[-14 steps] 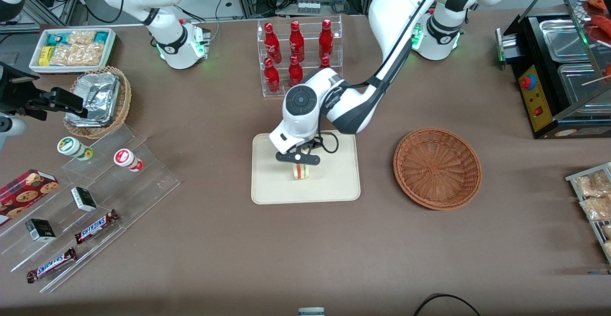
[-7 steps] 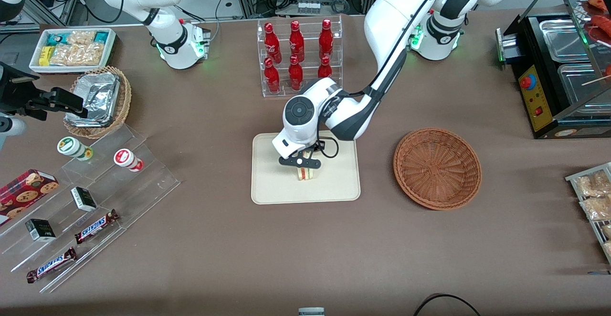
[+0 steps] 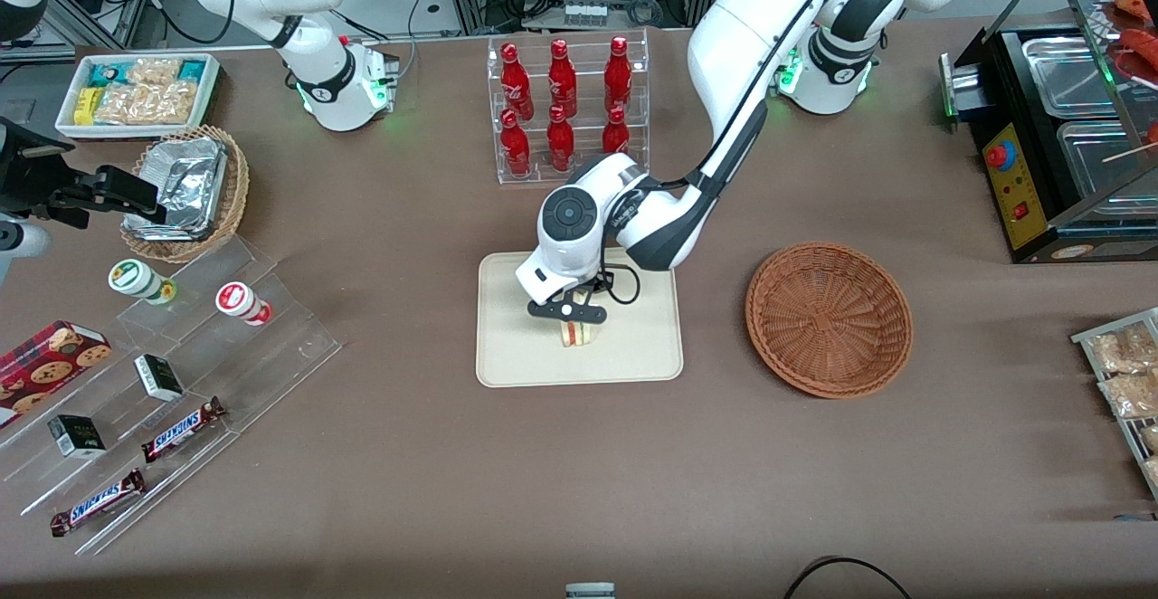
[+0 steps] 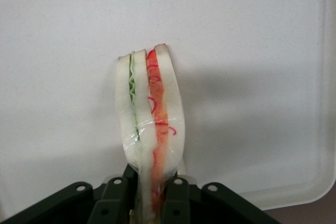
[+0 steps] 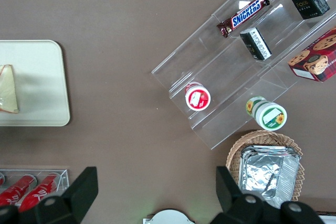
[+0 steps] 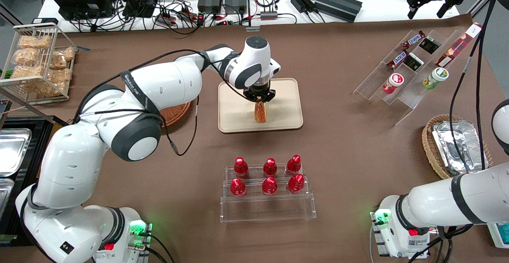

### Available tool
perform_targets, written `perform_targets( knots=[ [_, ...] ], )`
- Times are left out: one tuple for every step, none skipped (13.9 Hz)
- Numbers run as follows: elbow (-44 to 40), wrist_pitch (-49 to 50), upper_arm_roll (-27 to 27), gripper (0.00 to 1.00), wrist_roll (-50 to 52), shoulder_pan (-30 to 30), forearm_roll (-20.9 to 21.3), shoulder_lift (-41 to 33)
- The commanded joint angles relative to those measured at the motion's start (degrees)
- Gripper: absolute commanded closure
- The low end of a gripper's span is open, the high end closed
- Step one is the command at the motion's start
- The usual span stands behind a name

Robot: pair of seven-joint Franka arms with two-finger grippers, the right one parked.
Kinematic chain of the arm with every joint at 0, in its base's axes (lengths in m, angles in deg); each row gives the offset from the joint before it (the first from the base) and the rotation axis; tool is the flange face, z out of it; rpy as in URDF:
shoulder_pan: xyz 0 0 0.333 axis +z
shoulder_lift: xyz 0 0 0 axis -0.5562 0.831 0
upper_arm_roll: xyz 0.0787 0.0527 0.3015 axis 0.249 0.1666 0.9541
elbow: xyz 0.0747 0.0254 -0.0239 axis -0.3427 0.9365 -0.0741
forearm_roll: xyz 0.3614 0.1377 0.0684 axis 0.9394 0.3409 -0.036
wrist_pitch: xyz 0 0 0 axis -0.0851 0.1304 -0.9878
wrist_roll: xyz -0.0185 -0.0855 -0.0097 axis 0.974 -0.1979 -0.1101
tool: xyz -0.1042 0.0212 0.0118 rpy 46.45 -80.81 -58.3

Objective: Place sandwich from basket to tray
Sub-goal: 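Lower the sandwich onto the tray and open the left gripper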

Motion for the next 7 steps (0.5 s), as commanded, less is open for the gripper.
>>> perform_targets(
  knots=[
    [-0.3, -0.4, 0.6, 0.0, 0.3, -0.6, 0.6, -0.5],
    [-0.3, -0.2, 0.6, 0.0, 0.4, -0.4, 0.4, -1.0],
    [-0.2, 0.0, 0.8, 0.0, 1.0, -0.4, 0.6, -2.2],
    [-0.2, 0.0, 1.0, 0.0, 3.2, -0.2, 0.9, -3.4],
    [-0.2, 0.3, 1.0, 0.0, 4.6, -0.1, 0.9, -4.9],
    [-0.2, 1.7, 1.1, 0.0, 4.9, 0.0, 0.9, -6.7],
    [-0.2, 4.1, 1.2, 0.0, 5.1, 0.2, 0.7, -8.9]
  ],
)
